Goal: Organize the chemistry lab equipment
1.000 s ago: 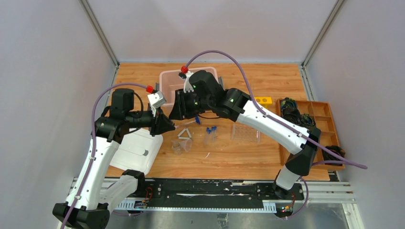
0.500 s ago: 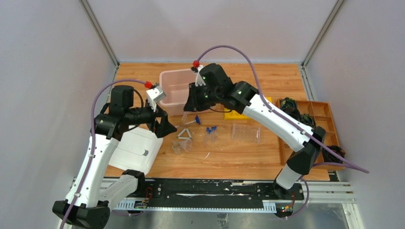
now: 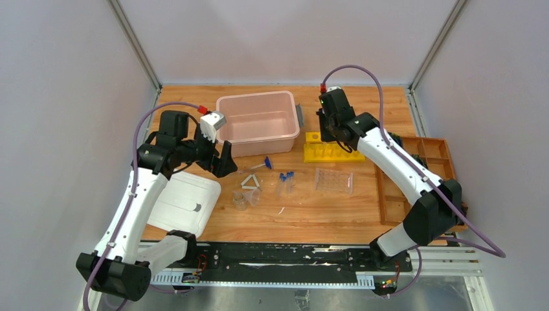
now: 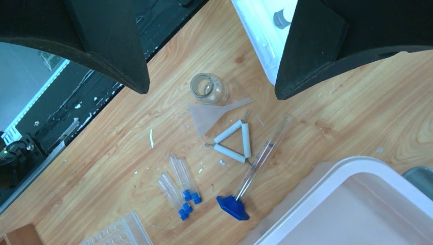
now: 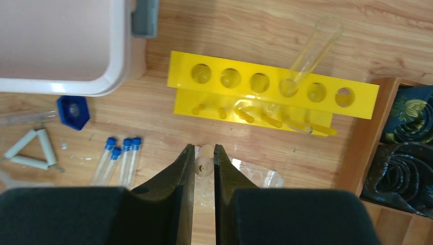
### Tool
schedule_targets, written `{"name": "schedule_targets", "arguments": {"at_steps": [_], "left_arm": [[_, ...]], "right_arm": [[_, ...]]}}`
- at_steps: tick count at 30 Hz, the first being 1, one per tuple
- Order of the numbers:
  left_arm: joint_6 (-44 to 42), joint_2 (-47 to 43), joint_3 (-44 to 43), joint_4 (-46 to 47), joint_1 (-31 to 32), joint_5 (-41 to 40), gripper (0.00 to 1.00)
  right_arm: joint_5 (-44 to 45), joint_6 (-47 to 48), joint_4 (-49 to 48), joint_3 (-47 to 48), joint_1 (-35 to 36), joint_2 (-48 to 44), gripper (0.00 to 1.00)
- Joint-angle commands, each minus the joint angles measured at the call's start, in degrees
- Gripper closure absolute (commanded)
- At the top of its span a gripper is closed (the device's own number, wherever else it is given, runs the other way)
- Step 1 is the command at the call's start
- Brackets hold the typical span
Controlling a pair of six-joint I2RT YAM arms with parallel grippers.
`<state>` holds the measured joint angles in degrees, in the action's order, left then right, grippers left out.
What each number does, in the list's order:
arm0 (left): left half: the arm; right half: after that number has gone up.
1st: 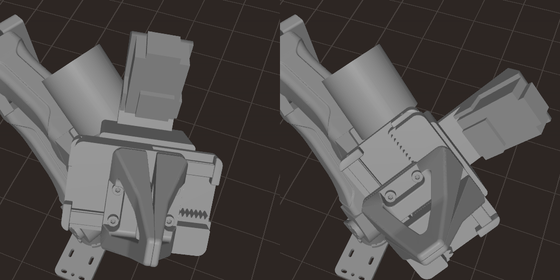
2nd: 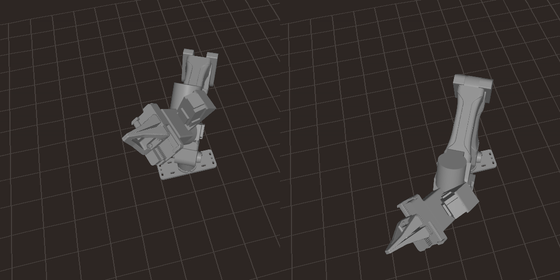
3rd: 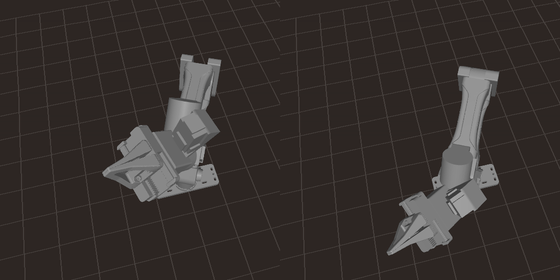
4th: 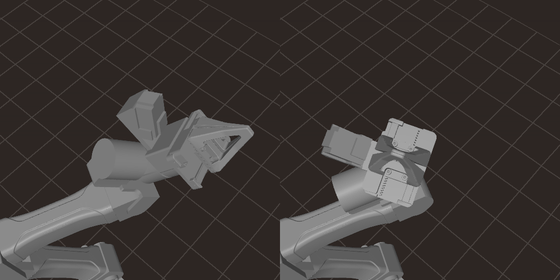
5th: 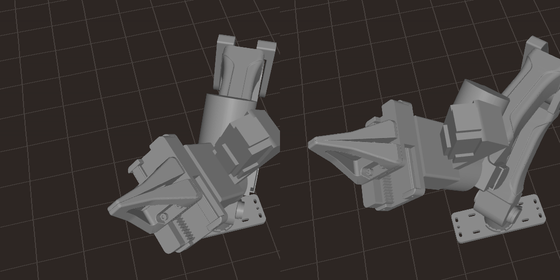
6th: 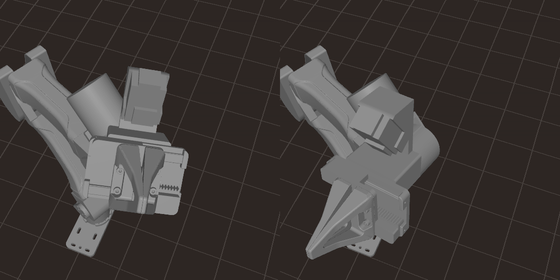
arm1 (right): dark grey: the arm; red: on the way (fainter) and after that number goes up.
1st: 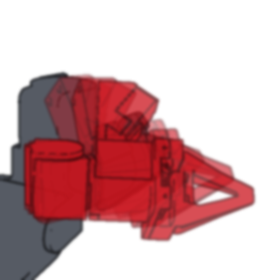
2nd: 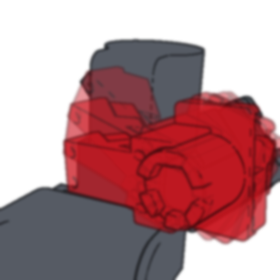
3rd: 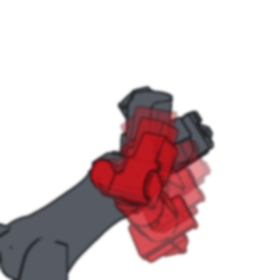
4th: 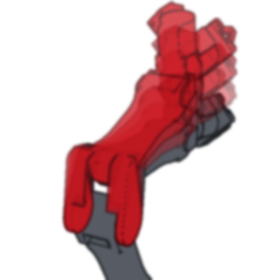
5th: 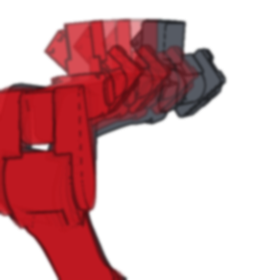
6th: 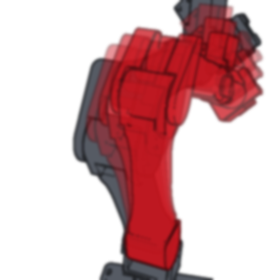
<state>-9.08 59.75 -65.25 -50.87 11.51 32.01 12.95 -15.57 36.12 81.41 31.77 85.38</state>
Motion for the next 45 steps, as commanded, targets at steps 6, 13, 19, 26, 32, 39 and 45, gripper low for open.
{"name": "schedule_targets", "arguments": {"at_steps": [6, 13, 19, 26, 32, 39, 45], "left_arm": [[1.3, -0.3, -1.1, 0.4, 0.4, -0.8, 0.00], [1.3, -0.1, -0.4, 0.4, 0.4, -0.8, 0.00], [1.5, -0.3, -0.5, 0.4, 0.4, -0.4, 0.00], [1.5, -0.4, -0.4, 0.4, 0.4, -0.4, 0.00], [1.3, -0.5, -0.2, 0.4, 0.4, -0.5, 0.00], [1.1, -0.5, -0.3, 0.4, 0.4, -0.6, 0.00], [1.0, -0.7, -0.4, 0.4, 0.4, -0.5, 0.00]], "right_arm": [[4.1, 2.0, -8.4, -5.6, -3.1, 1.0, 1.00], [4.2, 1.8, -15.2, -10.9, -3.8, 0.3, 1.00], [3.7, 1.4, -17.7, -12.8, -4.4, 0.2, 1.00], [2.6, 0.8, -18.0, -13.2, -4.8, 0.8, 1.00], [2.0, 0.4, -18.0, -13.2, -4.9, 1.6, 1.00], [1.9, 0.2, -18.3, -13.5, -5.0, 2.6, 1.00], [1.8, 0.1, -18.5, -13.5, -5.1, 3.6, 1.00]]}}
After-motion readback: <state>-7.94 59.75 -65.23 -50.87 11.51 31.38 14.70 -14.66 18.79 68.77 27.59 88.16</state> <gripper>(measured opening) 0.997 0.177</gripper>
